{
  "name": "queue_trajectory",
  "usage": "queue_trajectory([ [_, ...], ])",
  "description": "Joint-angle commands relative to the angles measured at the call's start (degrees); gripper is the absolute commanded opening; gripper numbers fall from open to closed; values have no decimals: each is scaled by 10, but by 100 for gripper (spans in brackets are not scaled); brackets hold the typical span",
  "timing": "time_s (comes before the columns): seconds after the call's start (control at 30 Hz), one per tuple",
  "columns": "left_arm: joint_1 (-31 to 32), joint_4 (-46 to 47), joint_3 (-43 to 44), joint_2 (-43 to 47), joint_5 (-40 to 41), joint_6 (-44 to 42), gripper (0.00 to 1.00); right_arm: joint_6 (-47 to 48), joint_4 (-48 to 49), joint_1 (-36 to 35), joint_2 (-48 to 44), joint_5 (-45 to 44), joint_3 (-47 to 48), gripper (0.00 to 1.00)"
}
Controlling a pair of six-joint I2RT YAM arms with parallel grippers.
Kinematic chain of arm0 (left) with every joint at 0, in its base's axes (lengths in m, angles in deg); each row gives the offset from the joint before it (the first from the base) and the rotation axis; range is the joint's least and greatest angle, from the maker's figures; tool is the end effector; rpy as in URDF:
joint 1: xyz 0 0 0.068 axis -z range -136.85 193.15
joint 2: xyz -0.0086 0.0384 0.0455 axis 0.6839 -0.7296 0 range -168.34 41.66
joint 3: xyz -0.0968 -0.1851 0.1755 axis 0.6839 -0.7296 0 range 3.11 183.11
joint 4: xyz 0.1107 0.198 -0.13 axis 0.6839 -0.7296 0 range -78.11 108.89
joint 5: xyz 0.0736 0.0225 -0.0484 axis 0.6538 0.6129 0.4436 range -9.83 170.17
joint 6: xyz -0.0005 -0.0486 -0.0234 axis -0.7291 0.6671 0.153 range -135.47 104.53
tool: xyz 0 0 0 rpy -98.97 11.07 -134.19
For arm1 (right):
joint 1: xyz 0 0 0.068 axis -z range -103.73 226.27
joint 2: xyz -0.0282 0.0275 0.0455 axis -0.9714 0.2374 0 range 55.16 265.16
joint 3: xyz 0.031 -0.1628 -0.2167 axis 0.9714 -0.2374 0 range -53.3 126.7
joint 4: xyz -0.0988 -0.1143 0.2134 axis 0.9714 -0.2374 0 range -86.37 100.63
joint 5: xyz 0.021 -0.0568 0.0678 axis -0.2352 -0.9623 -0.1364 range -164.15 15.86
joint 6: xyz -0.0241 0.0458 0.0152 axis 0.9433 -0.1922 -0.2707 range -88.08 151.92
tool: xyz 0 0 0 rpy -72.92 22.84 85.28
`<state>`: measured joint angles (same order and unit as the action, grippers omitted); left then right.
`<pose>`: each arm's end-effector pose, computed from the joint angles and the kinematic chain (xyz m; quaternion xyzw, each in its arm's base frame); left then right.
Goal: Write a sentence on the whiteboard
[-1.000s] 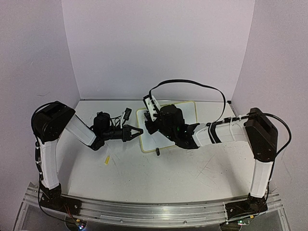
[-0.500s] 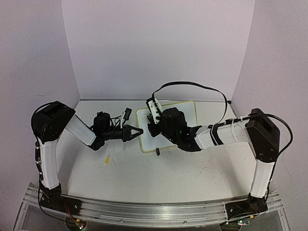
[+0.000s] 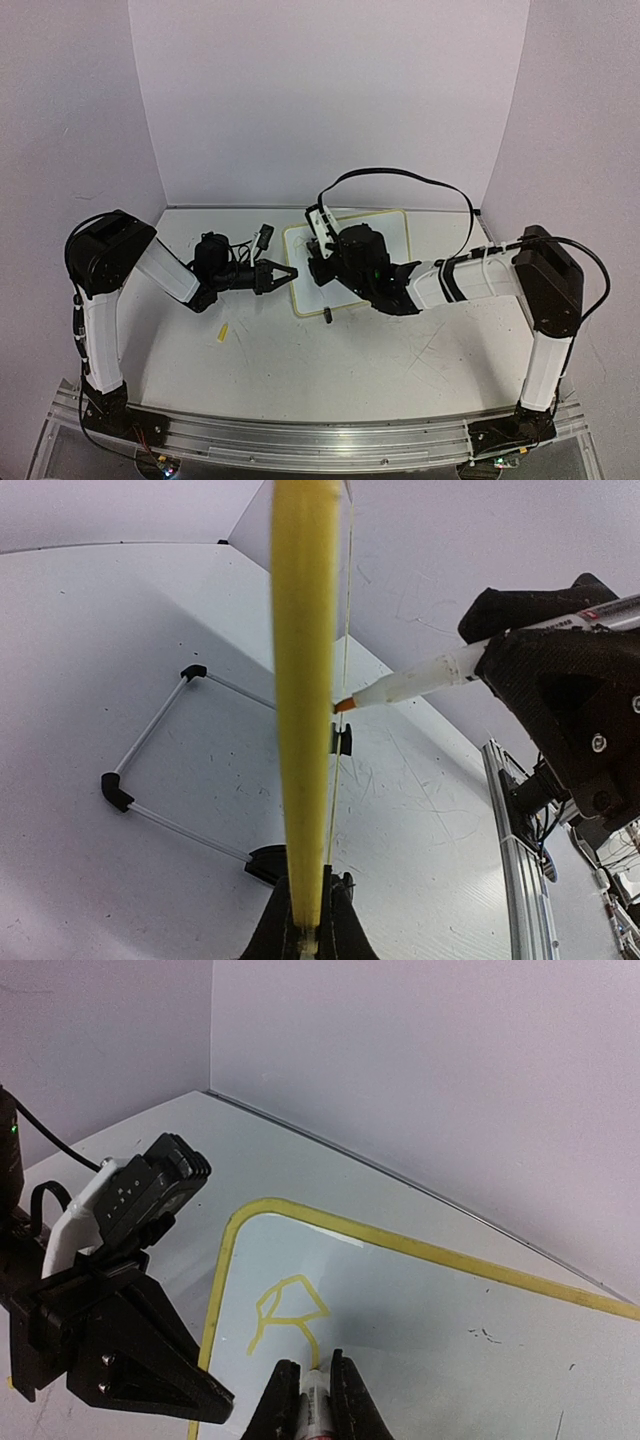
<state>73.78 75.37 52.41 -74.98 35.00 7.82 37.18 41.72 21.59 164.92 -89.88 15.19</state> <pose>0.3187 -0.2183 0.1277 0.2897 0.6946 -0.5305 0.3900 0.2620 0.3531 0.2263 -0.3034 0.7021 0.1703 0.6213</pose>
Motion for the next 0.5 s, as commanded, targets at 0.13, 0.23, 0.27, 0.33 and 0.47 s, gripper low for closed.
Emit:
queue_trajectory([
  [0.13, -3, -41, 2, 12, 14, -25, 0, -14, -5, 14, -104, 37, -12, 0],
  [0.23, -2, -42, 1, 12, 14, -26, 0, -26, -6, 33, -82, 62, -2, 0],
  [0.27, -2, -42, 2, 13, 14, -26, 0, -23, -7, 34, -76, 63, 3, 0],
  [0.33, -2, -43, 2, 14, 14, -26, 0, -19, -7, 34, -66, 63, 13, 0],
  [0.47, -2, -44, 2, 14, 14, -26, 0, -16, -5, 35, -53, 71, 27, 0],
])
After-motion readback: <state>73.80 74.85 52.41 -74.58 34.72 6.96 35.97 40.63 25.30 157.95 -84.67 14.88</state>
